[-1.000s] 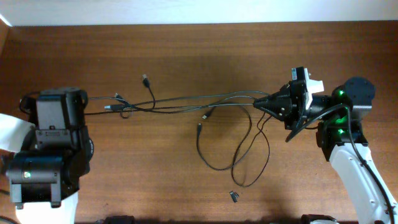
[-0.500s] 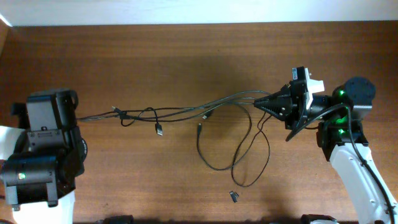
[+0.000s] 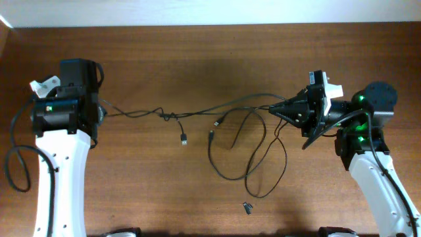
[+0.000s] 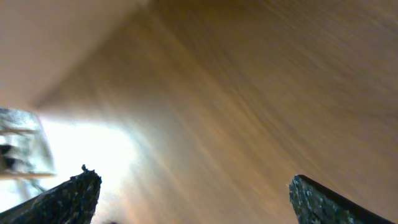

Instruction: Untangle cables

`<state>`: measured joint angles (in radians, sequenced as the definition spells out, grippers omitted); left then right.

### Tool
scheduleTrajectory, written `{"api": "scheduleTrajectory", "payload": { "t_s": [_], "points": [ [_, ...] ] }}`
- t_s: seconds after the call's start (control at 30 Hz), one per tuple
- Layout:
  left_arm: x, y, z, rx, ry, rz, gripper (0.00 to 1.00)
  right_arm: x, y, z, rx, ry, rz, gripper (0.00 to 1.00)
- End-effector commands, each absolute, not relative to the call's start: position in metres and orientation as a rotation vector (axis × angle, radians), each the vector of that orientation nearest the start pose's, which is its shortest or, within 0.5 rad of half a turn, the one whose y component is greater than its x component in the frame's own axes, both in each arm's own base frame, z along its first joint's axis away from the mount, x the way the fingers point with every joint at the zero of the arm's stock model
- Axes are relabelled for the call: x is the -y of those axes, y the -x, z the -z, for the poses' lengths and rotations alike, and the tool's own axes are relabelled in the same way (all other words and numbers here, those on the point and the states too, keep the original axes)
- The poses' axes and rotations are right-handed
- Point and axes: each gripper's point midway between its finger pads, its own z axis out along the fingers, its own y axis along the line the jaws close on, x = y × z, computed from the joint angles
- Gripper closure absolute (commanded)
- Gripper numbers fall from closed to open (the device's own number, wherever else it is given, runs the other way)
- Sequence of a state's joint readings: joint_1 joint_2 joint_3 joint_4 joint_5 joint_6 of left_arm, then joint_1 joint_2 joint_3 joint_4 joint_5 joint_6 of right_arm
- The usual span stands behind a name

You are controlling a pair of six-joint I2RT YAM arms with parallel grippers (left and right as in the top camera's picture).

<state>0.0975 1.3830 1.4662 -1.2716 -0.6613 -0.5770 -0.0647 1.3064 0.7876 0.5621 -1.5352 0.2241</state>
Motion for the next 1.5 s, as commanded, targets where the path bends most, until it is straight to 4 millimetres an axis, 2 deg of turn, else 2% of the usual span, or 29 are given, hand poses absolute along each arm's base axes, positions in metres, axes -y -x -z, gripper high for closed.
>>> {"api": "scheduleTrajectory", "payload": {
  "t_s": [0.0, 0.13, 0.2, 0.23, 0.27, 0.33, 0.4, 0.43, 0.53, 0.63, 0.67, 0.73, 0.8, 0.9, 0.97, 1.03, 1.07, 1.1, 1.17, 1.23, 1.3, 1.37, 1.43, 1.47],
  "points": [
    [-0.169, -0.259, -0.297, -2.174, 0.932, -1.115, 0.01, -0.152, -0.285, -0.303, -1.371, 1.037, -1.252, 0.96],
    [-0.178, -0.259, -0.305, -2.1, 0.97, -1.153, 0.01, -0.152, -0.285, -0.303, -1.371, 1.037, -1.252, 0.96],
    [-0.191, -0.259, -0.314, -2.013, 1.029, -1.17, 0.01, -0.152, -0.285, -0.303, -1.371, 1.037, -1.253, 0.96],
    [-0.202, -0.258, -0.326, -1.921, 1.072, -1.209, 0.01, -0.152, -0.285, -0.303, -1.371, 1.038, -1.253, 0.96],
    [-0.211, -0.259, -0.332, -1.902, 1.066, -1.232, 0.01, -0.152, -0.285, -0.303, -1.371, 1.038, -1.253, 0.96],
    [-0.218, -0.268, -0.331, -1.925, 1.05, -1.176, 0.01, -0.152, -0.285, -0.303, -1.371, 1.038, -1.252, 0.96],
    [-0.213, -0.282, -0.315, -2.004, 1.037, -1.004, 0.01, -0.152, -0.285, -0.303, -1.371, 1.037, -1.252, 0.96],
    [-0.213, -0.285, -0.313, -2.013, 1.038, -0.973, 0.01, -0.152, -0.285, -0.303, -1.371, 1.037, -1.253, 0.96],
    [-0.22, -0.283, -0.315, -1.999, 1.052, -0.977, 0.01, -0.152, -0.285, -0.303, -1.371, 1.037, -1.252, 0.96],
    [-0.236, -0.285, -0.328, -2.093, 0.837, -1.125, 0.01, -0.152, -0.285, -0.303, -1.371, 1.037, -1.252, 0.96],
    [-0.242, -0.284, -0.331, -2.089, 0.829, -1.145, 0.01, -0.152, -0.285, -0.303, -1.371, 1.037, -1.252, 0.96],
    [-0.258, -0.273, -0.332, -2.061, 0.895, -1.157, 0.01, -0.152, -0.285, -0.303, -1.371, 1.038, -1.252, 0.96],
    [-0.258, -0.278, -0.321, -2.111, 0.876, -1.048, 0.01, -0.152, -0.285, -0.303, -1.371, 1.037, -1.252, 0.96],
    [-0.238, -0.298, -0.303, -2.207, 0.783, -0.829, 0.01, -0.152, -0.285, -0.303, -1.371, 1.037, -1.252, 0.96],
    [-0.21, -0.314, -0.284, -2.302, 0.685, -0.584, 0.01, -0.152, -0.285, -0.303, -1.371, 1.037, -1.252, 0.96],
    [-0.168, -0.327, -0.268, -2.396, 0.539, -0.275, 0.01, -0.152, -0.285, -0.303, -1.371, 1.037, -1.252, 0.96],
    [-0.151, -0.331, -0.265, -2.427, 0.436, -0.172, 0.01, -0.152, -0.285, -0.303, -1.371, 1.037, -1.252, 0.96],
    [-0.12, -0.335, -0.262, -2.454, 0.242, 0.0, 0.0, -0.152, -0.285, -0.303, -1.371, 1.037, -1.252, 0.96],
    [-0.081, -0.333, -0.262, -2.449, 0.013, 0.223, 0.01, -0.152, -0.285, -0.303, -1.371, 1.037, -1.252, 0.96],
    [-0.053, -0.324, -0.264, -2.431, -0.148, 0.384, 0.01, -0.152, -0.286, -0.303, -1.372, 1.035, -1.25, 0.96],
    [-0.026, -0.32, -0.276, -2.355, -0.215, 0.575, 0.01, -0.151, -0.286, -0.303, -1.372, 1.034, -1.249, 0.96],
    [-0.013, -0.324, -0.29, -2.269, -0.247, 0.678, 0.01, -0.152, -0.286, -0.303, -1.372, 1.034, -1.249, 0.96],
    [0.004, -0.331, -0.317, -2.1, -0.329, 0.803, 0.01, -0.152, -0.286, -0.303, -1.372, 1.034, -1.249, 0.96],
    [0.016, -0.332, -0.344, -1.941, -0.415, 0.899, 0.01, -0.152, -0.286, -0.303, -1.372, 1.034, -1.25, 0.96]
  ]
}}
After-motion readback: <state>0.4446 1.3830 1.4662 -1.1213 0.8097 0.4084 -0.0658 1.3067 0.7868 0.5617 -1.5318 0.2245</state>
